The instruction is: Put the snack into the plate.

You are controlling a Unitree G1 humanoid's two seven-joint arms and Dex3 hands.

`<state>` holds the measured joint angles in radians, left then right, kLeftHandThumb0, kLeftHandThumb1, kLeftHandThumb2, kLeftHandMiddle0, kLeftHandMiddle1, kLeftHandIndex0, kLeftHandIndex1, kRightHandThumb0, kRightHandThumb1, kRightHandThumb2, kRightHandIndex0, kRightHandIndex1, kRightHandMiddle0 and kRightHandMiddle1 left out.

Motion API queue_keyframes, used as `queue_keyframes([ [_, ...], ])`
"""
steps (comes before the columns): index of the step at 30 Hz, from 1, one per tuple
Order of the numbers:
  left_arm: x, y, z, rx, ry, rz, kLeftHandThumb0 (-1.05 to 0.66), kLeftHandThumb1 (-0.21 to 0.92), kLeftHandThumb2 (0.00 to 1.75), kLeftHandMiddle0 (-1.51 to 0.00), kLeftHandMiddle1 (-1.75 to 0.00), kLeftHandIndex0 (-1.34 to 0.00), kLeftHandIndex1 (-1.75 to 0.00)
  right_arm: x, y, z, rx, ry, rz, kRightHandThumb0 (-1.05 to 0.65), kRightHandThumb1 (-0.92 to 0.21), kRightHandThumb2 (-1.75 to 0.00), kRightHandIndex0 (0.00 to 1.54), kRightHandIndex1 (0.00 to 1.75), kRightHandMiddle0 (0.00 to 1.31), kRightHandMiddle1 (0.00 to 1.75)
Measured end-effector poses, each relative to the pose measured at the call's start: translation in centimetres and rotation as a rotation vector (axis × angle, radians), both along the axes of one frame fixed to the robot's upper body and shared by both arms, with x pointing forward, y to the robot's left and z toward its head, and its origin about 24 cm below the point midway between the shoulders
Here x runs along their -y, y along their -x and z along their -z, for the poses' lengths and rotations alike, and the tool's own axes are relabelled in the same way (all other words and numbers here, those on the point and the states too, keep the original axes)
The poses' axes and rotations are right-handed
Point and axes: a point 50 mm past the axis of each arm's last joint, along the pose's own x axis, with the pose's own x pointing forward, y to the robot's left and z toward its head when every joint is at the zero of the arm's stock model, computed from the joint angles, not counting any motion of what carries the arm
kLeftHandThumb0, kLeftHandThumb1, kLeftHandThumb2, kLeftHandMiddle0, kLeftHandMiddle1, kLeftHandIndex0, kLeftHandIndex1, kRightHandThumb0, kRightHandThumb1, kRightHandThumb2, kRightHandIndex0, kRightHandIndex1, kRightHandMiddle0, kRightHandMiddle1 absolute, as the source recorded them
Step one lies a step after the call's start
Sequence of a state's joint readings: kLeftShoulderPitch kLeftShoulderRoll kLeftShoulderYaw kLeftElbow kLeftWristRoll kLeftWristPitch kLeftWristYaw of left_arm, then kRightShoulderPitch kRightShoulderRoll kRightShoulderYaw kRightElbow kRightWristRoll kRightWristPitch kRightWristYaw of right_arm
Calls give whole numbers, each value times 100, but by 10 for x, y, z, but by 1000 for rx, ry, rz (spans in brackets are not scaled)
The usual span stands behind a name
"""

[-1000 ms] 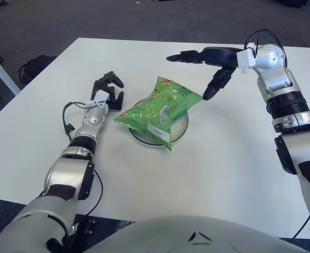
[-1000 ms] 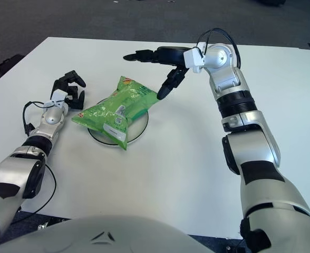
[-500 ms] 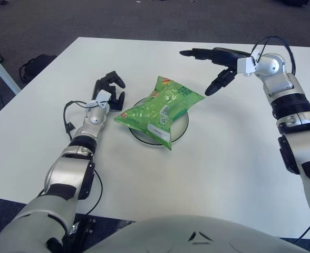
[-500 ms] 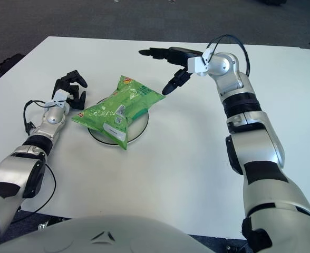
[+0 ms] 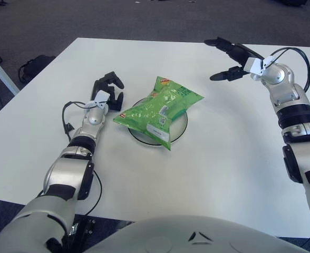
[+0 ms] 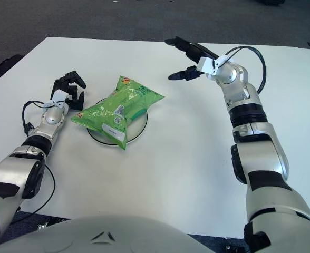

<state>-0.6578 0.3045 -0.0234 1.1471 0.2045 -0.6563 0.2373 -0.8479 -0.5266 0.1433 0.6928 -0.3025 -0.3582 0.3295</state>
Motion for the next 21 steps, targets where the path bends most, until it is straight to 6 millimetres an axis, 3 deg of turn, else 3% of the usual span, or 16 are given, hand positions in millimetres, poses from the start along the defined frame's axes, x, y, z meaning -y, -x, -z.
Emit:
queue_keyframes([
  [2,-1,0,0,-1,5,-2,-61,3,167,-131,-175,-86,-175,2,-2,4,-22,-46,54,-61,-73,-69,21,80,0,103],
  [8,-4,0,0,-10,39,-19,-61,4,166,-130,-175,-85,-175,5,-5,15,-127,-229,181,-48,-66,-87,18,99,0,144],
  [11,-7,-1,1,-24,85,-35,-61,4,166,-130,-175,-85,-175,5,-5,18,-182,-386,222,-39,-84,-63,21,110,13,165],
  [16,-11,-1,4,-57,188,-57,-61,4,166,-130,-175,-85,-175,5,-7,27,-233,-577,254,-35,-90,-54,26,120,19,173],
  [21,-13,-1,6,-72,256,-63,-61,3,167,-129,-175,-86,-175,13,-10,52,-313,-646,308,-35,-87,-59,30,131,22,174],
])
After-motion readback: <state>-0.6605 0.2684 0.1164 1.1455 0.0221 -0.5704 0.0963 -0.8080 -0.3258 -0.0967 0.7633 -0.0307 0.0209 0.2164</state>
